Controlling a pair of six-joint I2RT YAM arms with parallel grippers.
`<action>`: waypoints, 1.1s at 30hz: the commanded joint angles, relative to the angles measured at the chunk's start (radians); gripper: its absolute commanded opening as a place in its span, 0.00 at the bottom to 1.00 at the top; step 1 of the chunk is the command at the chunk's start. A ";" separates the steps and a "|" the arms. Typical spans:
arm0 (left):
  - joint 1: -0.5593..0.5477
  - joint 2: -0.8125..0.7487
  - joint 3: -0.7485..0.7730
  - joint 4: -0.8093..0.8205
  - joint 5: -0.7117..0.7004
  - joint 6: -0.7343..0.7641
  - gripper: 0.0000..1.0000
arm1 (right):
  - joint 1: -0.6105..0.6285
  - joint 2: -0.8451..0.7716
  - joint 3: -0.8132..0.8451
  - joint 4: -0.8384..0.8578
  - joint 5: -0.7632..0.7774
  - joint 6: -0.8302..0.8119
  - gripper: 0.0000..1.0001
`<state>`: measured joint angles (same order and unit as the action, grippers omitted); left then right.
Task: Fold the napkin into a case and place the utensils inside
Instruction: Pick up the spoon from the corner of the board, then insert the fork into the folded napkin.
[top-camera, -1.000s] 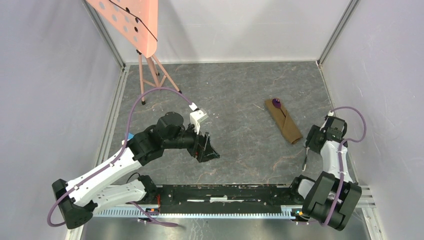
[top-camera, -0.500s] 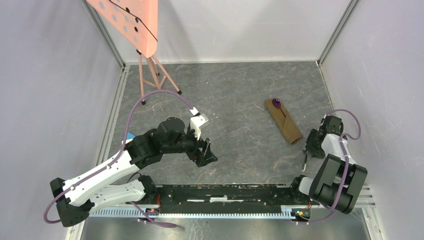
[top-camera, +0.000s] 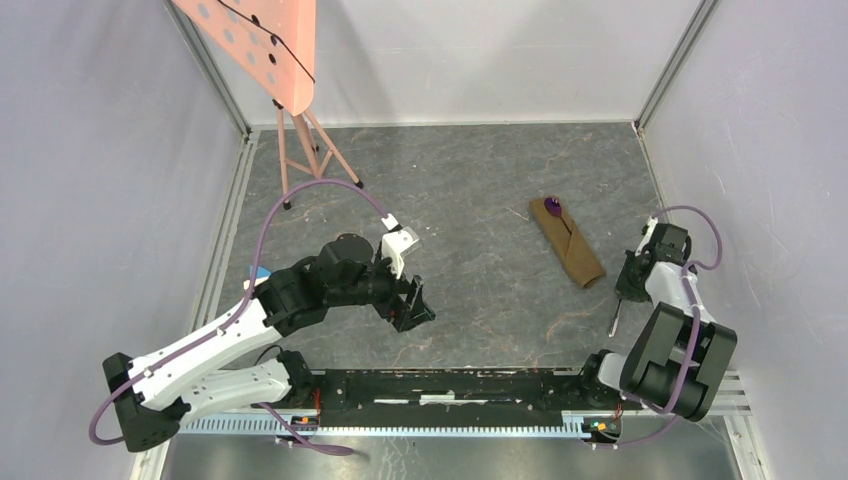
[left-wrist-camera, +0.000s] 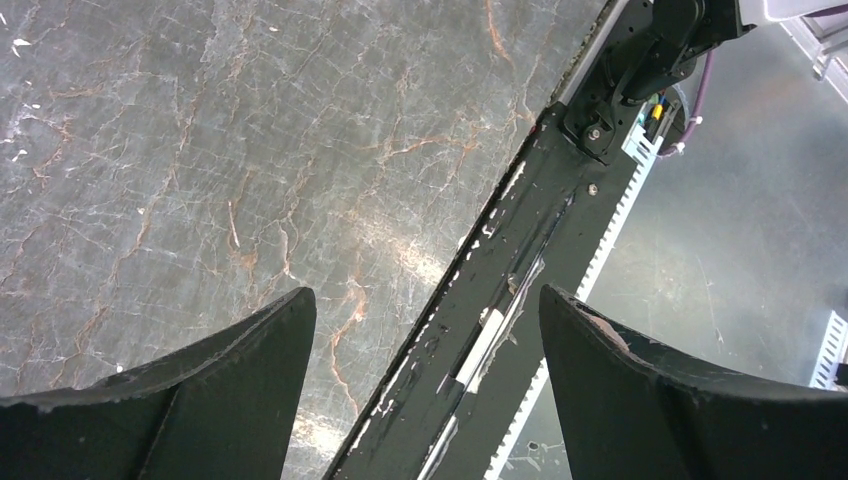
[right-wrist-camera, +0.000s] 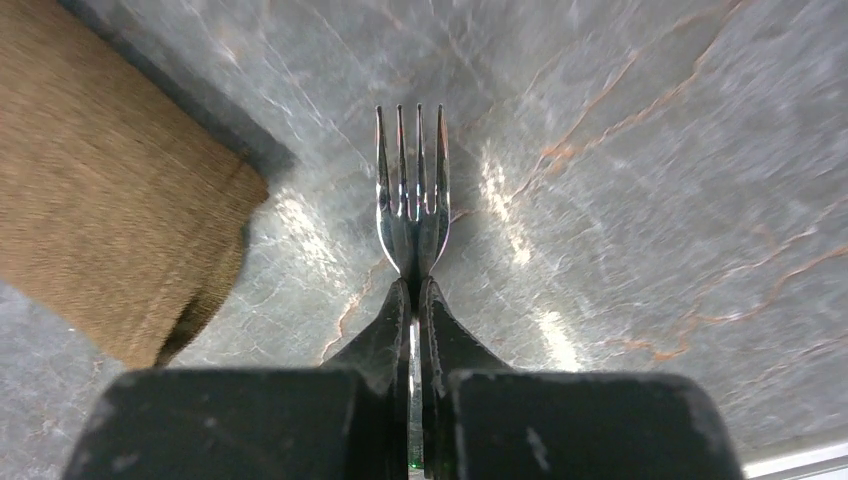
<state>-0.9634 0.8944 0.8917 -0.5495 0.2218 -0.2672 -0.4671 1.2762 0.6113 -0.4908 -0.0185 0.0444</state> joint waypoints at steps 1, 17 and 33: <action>0.014 0.014 -0.002 0.007 0.001 0.042 0.88 | -0.002 -0.089 0.101 0.054 0.012 -0.084 0.00; 0.226 0.099 0.012 0.093 0.231 -0.013 0.88 | 0.291 0.042 0.486 0.134 -0.128 -0.196 0.00; 0.382 0.057 -0.063 0.161 0.298 -0.014 0.99 | 0.528 0.339 0.554 0.210 -0.228 -0.324 0.00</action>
<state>-0.5903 0.9878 0.8333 -0.4404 0.5003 -0.2707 0.0662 1.6199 1.1843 -0.3462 -0.2340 -0.2333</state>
